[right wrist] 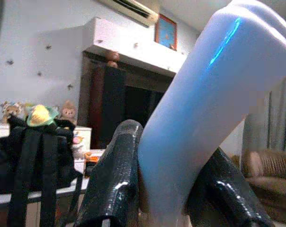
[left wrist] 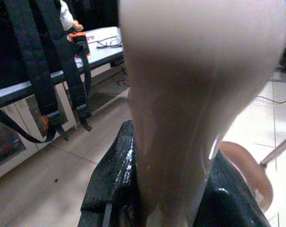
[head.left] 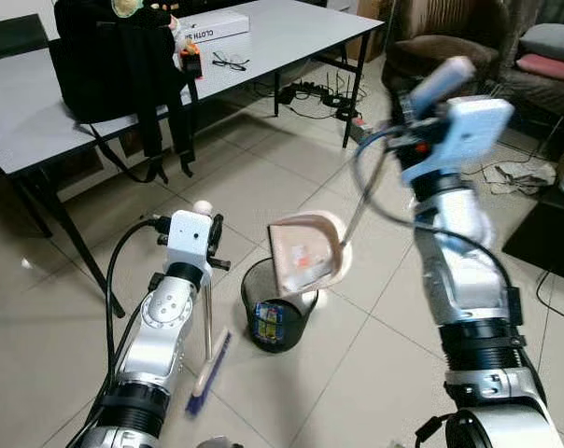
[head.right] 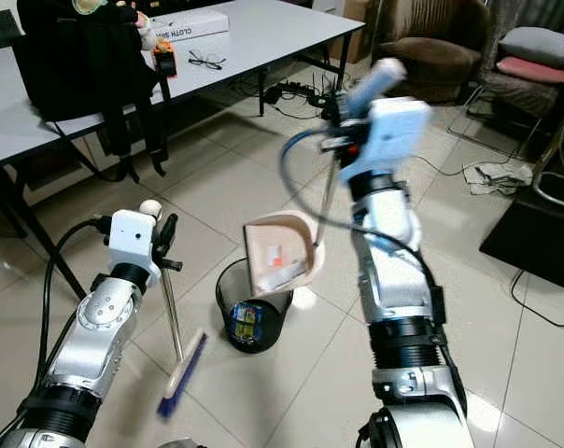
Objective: Sweep floor
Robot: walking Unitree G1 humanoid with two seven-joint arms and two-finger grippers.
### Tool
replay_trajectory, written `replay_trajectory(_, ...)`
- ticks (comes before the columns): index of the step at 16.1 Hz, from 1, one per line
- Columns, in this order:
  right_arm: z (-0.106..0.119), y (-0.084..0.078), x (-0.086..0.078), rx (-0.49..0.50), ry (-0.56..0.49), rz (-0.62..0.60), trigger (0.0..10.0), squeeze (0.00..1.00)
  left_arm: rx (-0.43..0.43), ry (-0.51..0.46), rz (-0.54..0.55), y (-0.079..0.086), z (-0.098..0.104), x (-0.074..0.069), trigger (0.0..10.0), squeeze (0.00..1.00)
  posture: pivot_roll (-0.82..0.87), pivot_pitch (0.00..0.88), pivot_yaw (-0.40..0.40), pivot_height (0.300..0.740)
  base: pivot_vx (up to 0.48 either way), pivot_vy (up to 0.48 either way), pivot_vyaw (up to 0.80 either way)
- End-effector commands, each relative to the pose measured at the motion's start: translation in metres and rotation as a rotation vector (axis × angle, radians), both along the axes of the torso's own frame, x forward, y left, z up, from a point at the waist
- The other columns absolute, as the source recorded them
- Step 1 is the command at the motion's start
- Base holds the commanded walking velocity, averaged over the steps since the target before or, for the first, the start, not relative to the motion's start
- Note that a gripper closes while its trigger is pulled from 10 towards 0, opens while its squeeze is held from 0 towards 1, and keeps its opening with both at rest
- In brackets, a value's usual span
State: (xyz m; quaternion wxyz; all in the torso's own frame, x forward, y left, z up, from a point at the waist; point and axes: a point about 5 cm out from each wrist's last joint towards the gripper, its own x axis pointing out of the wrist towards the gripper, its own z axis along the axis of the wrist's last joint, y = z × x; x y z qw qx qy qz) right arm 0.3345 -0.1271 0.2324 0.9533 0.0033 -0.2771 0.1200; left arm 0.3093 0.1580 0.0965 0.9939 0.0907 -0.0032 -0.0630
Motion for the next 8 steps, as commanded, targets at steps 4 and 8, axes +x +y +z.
replay_trajectory(4,0.001,0.036,-0.019,-0.203,-0.197,0.131,10.0,0.00,0.010,-0.042,-0.004,-0.001,0.010,0.005,10.0,0.00,-0.05,0.000,-0.017,0.740,0.000,0.000,0.00)
replay_trajectory(8,-0.009,0.057,-0.029,-0.367,-0.275,0.219,10.0,0.00,0.013,-0.041,-0.006,-0.001,0.010,0.005,10.0,0.00,-0.04,0.000,-0.017,0.740,0.000,0.000,0.00)
